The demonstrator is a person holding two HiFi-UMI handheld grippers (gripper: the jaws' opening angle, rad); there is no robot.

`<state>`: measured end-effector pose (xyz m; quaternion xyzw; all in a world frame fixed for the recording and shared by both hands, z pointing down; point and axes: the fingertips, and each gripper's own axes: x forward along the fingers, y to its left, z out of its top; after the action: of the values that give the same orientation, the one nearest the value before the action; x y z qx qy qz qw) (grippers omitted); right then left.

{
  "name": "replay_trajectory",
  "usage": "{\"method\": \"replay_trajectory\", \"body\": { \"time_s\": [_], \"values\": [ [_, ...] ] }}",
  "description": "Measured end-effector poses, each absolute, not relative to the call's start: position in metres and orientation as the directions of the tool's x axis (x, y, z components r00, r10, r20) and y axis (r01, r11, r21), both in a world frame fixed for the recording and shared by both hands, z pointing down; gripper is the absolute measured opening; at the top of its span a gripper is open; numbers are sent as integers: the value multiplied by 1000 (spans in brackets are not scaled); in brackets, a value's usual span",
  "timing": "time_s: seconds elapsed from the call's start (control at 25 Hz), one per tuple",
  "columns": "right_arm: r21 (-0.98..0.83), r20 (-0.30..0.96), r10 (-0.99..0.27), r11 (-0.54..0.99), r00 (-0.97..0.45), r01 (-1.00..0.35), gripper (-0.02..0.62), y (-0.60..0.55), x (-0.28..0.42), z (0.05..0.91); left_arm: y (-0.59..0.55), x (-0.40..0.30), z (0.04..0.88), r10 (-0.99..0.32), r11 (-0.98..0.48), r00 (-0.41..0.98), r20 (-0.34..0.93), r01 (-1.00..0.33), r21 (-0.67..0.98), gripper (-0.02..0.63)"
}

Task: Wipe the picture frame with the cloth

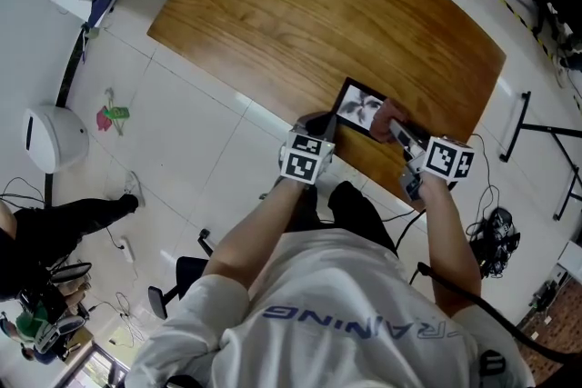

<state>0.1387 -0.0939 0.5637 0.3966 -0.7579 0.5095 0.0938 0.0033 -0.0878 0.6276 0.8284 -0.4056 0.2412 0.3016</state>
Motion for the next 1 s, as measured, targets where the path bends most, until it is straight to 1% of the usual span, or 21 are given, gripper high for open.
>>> {"method": "replay_trajectory", "body": {
  "time_s": [0.16,0.28,0.48,0.72,0.88,1.0],
  "values": [
    [-750,472,-490,214,-733,-626,118,-109,95,550,-89,4,628,-530,-482,559,637,-817,317,3],
    [-761,456,-456,245,-764,-600,118,-111,67,550,-88,5,628,-526,-479,568,633,-813,331,3],
    [-719,511,-395,290,-764,-631,118,-109,50,569,-89,6,627,-519,-472,581,627,-806,357,3],
    [-729,528,-393,245,-753,-639,117,-113,48,581,-89,5,624,-515,-453,598,615,-798,396,3],
    [-724,546,-380,235,-747,-649,118,-116,46,591,-90,3,623,-515,-420,611,601,-791,445,3],
    [-712,556,-376,243,-741,-658,118,-117,45,594,-90,0,623,-516,-421,611,600,-791,443,3]
  ]
}}
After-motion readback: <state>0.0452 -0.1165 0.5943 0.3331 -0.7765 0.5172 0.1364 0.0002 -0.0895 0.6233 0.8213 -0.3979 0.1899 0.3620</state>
